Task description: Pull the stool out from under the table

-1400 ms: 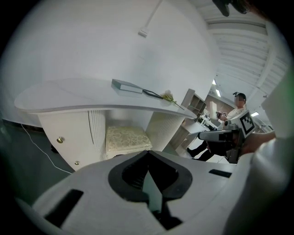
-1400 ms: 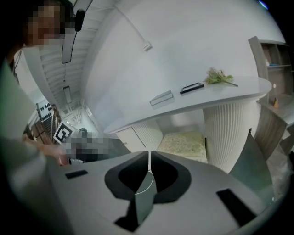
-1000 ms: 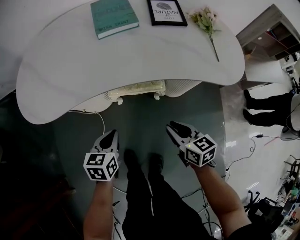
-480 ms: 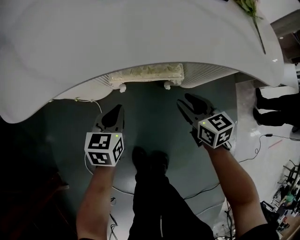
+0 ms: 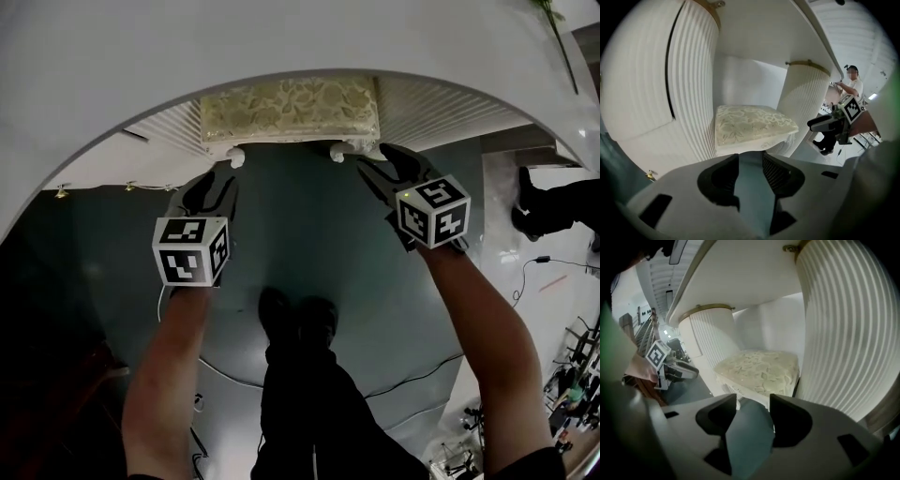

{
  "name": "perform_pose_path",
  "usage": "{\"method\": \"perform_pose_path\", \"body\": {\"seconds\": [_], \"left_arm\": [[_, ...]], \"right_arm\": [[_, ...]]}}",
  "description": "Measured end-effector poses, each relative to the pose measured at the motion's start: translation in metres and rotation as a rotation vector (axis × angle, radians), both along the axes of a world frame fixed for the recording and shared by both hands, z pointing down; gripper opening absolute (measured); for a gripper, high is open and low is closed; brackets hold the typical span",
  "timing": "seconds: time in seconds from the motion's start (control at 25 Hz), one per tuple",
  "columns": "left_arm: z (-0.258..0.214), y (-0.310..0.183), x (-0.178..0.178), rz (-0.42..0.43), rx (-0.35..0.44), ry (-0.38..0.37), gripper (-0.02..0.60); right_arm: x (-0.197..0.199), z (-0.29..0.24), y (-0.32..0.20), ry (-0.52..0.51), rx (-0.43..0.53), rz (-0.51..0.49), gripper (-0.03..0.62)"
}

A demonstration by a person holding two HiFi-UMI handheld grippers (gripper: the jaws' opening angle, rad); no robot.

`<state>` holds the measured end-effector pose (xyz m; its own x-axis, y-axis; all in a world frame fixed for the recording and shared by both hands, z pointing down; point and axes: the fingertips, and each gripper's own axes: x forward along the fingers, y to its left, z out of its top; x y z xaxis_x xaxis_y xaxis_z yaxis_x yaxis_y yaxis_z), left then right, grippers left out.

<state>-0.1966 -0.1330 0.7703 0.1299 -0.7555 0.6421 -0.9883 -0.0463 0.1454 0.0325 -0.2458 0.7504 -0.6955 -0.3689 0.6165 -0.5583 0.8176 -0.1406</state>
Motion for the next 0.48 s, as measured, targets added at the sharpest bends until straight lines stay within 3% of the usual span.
{"method": "perform_pose_path", "body": {"seconds": [0.48], "left_arm": [[0.032, -0.034, -0.059, -0.005, -0.076, -0.192, 0.241]], "right_arm": [[-0.001, 0.050, -0.041, 0.165, 0.072, -0.010, 0.275]]}}
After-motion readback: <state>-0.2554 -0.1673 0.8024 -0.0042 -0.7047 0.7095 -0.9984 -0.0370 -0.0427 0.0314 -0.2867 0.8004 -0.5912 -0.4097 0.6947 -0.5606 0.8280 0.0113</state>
